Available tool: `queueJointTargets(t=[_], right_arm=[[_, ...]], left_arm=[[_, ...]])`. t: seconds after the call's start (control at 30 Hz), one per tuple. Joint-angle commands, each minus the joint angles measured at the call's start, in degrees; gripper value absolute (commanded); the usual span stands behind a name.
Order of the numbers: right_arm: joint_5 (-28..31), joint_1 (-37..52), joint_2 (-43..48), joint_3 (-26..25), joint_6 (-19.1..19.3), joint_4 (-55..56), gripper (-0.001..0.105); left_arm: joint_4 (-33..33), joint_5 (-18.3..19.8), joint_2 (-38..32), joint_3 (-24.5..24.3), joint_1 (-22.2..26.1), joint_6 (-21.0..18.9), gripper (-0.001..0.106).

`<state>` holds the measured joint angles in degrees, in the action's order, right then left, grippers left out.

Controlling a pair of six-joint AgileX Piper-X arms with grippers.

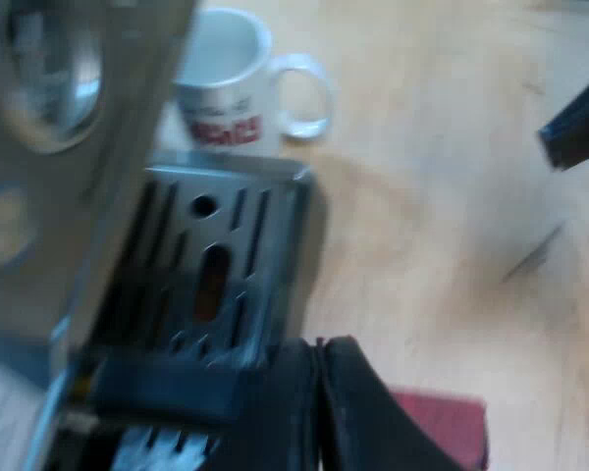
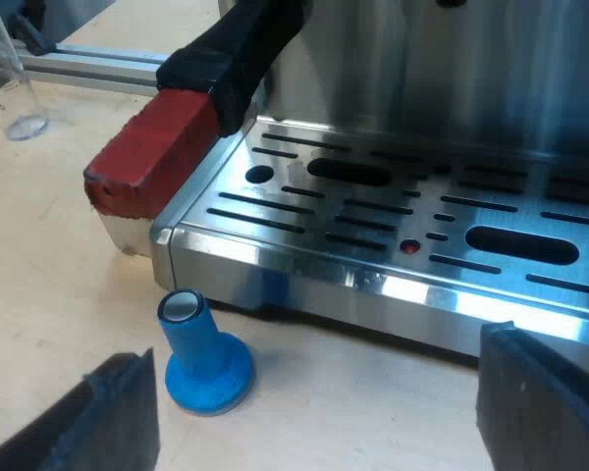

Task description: Put the handle in the coffee machine

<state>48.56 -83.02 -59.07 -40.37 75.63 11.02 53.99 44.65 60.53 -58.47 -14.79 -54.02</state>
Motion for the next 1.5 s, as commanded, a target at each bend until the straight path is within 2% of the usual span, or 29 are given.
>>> queueJointTargets(t=[0.03,0.17,0.27,0.33,0.43,0.5,0.53,0.57,0.6,0.63,0.8,1.2,1.3,1.37,1.47,1.5], right_arm=[[-0.4,0.21,0.5,-0.1,-0.03,0.45,0.069],[-3.32,0.21,0.5,-0.37,1.22,0.45,0.069],[-5.3,0.21,0.5,-1.38,3.42,1.43,0.069],[-8.02,0.21,0.5,-2.81,6.28,2.89,0.069],[-9.01,0.21,0.5,-4.77,7.4,5.58,0.069],[-9.02,0.21,0.5,-6.35,7.39,7.65,0.069],[-9.02,0.21,0.5,-6.9,7.39,8.5,0.069],[-9.02,0.21,0.5,-7.61,7.39,9.39,0.069],[-9.02,0.21,0.5,-7.93,7.39,9.79,0.069],[-9.02,0.21,0.5,-8.53,7.39,10.31,0.069],[-12.09,0.21,0.5,-10.37,7.76,10.78,0.069],[-13.3,0.21,0.5,-13.16,7.74,10.61,0.069],[-13.3,0.21,0.65,-14.04,7.74,10.61,0.069],[-13.77,1.08,0.85,-14.25,7.74,10.83,0.069],[-18.63,3.76,1.29,-14.75,7.74,11.28,0.069],[-22.32,6.23,1.52,-15.16,7.74,11.3,0.069]], left_arm=[[-1.17,-1.54,-2.19,-0.5,1.36,-0.26,0.0],[-1.17,-2.84,-6.59,-0.5,2.71,-5.58,0.0],[-1.17,-4.64,-9.05,-0.5,2.7,-10.09,0.0],[-1.17,-5.46,-11.05,-0.5,2.7,-13.77,0.0],[-1.17,-5.49,-12.83,-0.5,2.7,-16.07,0.005],[-1.17,-6.08,-14.56,-0.5,2.7,-17.15,0.017],[-1.17,-6.64,-15.35,-0.5,2.8,-17.72,0.027],[-1.17,-6.7,-16.06,-0.5,2.72,-18.33,0.041],[-1.17,-6.68,-16.31,-0.5,2.72,-18.84,0.046],[-1.17,-6.68,-17.07,-0.5,2.72,-19.77,0.059],[-0.12,-6.79,-19.86,-0.5,2.72,-24.22,0.087],[7.09,-6.36,-22.52,-0.5,2.72,-24.21,0.087],[12.82,-6.36,-24.92,-0.5,2.72,-24.21,0.087],[13.27,-6.36,-26.01,-0.5,2.72,-24.21,0.087],[13.43,-6.55,-27.96,-0.5,2.72,-24.21,0.087],[13.43,-6.72,-28.58,-0.5,2.72,-24.21,0.087]])
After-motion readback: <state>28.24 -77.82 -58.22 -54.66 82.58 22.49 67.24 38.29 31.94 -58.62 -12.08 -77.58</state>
